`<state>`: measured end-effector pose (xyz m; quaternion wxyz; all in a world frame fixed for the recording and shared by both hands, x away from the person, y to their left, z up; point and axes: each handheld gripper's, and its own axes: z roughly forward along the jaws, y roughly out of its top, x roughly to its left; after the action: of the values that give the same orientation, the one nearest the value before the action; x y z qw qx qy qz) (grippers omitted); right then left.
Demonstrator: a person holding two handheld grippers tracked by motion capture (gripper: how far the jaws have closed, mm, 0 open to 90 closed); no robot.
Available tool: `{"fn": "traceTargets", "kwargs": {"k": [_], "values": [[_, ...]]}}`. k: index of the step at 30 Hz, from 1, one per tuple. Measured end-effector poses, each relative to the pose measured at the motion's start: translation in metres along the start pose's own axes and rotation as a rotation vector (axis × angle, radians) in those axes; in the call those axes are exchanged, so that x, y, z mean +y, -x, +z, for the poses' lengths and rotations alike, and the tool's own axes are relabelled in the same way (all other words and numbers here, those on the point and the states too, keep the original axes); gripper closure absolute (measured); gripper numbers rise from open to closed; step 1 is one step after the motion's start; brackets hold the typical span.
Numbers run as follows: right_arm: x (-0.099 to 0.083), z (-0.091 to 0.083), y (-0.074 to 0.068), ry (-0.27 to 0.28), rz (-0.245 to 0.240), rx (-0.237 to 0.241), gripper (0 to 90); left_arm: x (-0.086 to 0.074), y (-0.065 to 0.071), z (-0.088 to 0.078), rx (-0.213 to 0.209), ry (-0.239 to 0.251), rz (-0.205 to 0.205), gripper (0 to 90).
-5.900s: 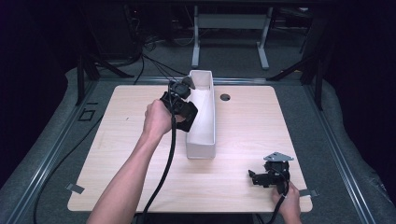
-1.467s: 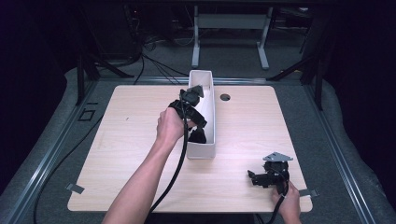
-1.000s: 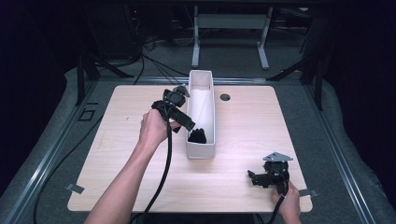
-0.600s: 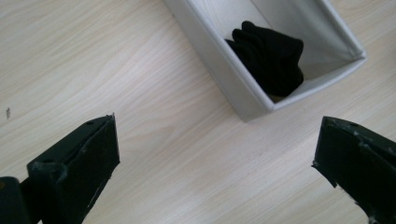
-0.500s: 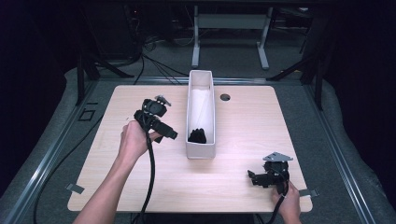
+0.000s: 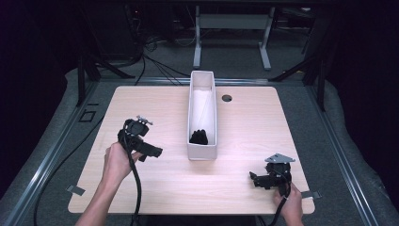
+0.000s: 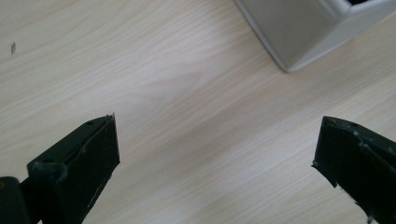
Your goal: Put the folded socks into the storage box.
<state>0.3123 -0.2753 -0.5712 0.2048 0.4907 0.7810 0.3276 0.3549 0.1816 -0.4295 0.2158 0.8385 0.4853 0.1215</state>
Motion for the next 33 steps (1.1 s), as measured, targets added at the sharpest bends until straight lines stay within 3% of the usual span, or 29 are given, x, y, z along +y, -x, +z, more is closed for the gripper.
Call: {"fn": "traceTargets", "kwargs": {"k": [7, 11, 20, 30, 33], "values": [[0.0, 0.0, -0.001, -0.002, -0.003, -0.002, 0.0, -0.034, -0.013, 0.016, 0.013, 0.005, -0.048, 0.0], [0.0, 0.0, -0.001, -0.002, -0.005, 0.0, 0.0, -0.047, -0.017, 0.023, 0.019, 0.011, -0.054, 0.0], [0.0, 0.0, -0.001, -0.002, -0.004, 0.0, 0.0, -0.087, -0.032, 0.052, 0.027, 0.049, -0.114, 0.0], [0.0, 0.0, -0.001, -0.002, -0.004, 0.0, 0.0, -0.112, -0.039, 0.078, 0.05, 0.094, -0.144, 0.0], [0.0, 0.0, -0.001, -0.002, -0.004, 0.0, 0.0, -0.12, -0.042, 0.084, 0.078, 0.136, -0.166, 0.0]]}}
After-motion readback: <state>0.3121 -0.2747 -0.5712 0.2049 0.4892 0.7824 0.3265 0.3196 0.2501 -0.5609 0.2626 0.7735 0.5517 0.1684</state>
